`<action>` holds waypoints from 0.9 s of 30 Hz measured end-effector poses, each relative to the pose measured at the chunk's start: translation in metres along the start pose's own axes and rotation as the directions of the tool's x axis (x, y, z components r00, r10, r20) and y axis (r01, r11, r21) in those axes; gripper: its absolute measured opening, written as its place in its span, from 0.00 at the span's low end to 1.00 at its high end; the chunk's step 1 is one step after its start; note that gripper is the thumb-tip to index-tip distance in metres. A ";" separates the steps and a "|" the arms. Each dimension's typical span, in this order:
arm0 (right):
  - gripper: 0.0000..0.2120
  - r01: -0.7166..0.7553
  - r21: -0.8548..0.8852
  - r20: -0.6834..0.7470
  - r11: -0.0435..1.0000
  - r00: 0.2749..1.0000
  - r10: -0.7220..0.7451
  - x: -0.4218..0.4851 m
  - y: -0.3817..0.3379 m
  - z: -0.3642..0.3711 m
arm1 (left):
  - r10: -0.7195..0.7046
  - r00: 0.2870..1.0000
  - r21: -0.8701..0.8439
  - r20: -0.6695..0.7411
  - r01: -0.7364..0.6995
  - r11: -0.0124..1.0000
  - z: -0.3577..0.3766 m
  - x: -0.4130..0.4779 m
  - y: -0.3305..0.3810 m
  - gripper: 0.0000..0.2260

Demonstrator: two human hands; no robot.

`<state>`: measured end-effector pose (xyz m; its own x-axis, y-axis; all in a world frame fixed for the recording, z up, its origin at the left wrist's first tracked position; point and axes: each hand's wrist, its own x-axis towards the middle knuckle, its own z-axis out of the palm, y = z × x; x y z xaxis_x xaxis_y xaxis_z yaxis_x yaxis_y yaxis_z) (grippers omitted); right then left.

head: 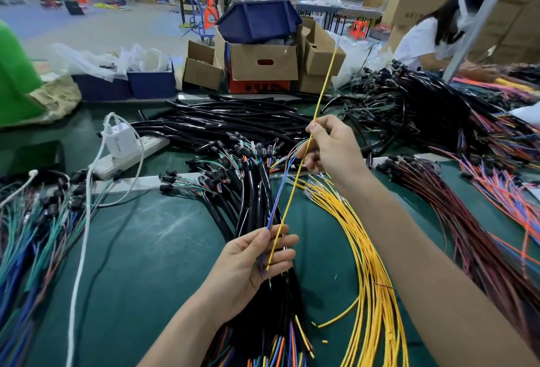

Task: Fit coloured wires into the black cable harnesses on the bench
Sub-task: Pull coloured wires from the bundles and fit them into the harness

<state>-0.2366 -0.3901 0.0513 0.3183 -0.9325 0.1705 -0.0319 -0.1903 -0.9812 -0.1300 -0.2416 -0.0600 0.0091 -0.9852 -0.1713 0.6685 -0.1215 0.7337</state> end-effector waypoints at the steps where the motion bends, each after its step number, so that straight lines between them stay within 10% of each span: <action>1: 0.07 0.000 -0.005 0.004 1.000 1.000 0.000 -0.001 0.002 0.002 | 0.003 1.000 0.011 -0.006 -0.003 1.000 0.000 0.000 0.000 0.14; 7: 0.04 -0.090 -0.093 0.040 0.992 0.995 0.094 -0.001 0.017 -0.004 | 0.034 0.999 -0.022 0.032 -0.034 0.999 -0.003 0.001 0.000 0.10; 11: 0.07 -0.101 -0.657 0.094 0.747 0.972 0.213 -0.005 0.029 -0.063 | 0.038 0.998 -0.052 0.054 -0.035 0.998 -0.004 0.001 0.001 0.07; 17: 0.11 -0.221 -0.865 0.172 0.450 0.713 0.680 -0.062 0.047 -0.138 | 0.011 0.999 -0.074 0.037 -0.009 0.997 -0.006 0.003 0.002 0.08; 23: 0.05 -0.274 -0.852 0.201 0.447 0.617 0.761 -0.093 0.064 -0.165 | 0.007 1.000 -0.084 0.027 -0.004 0.996 -0.009 0.005 0.001 0.10; 27: 0.03 -0.285 -0.800 0.068 0.528 0.831 0.553 -0.062 0.061 -0.179 | -0.005 1.000 -0.086 0.021 0.007 0.996 -0.010 0.006 0.000 0.09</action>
<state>-0.4278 -0.3989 -0.0030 0.3115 -0.8588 -0.4068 -0.8657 -0.0800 -0.4940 -0.1223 -0.2459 -0.0671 -0.0096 -0.9868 -0.1614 0.7299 -0.1172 0.6734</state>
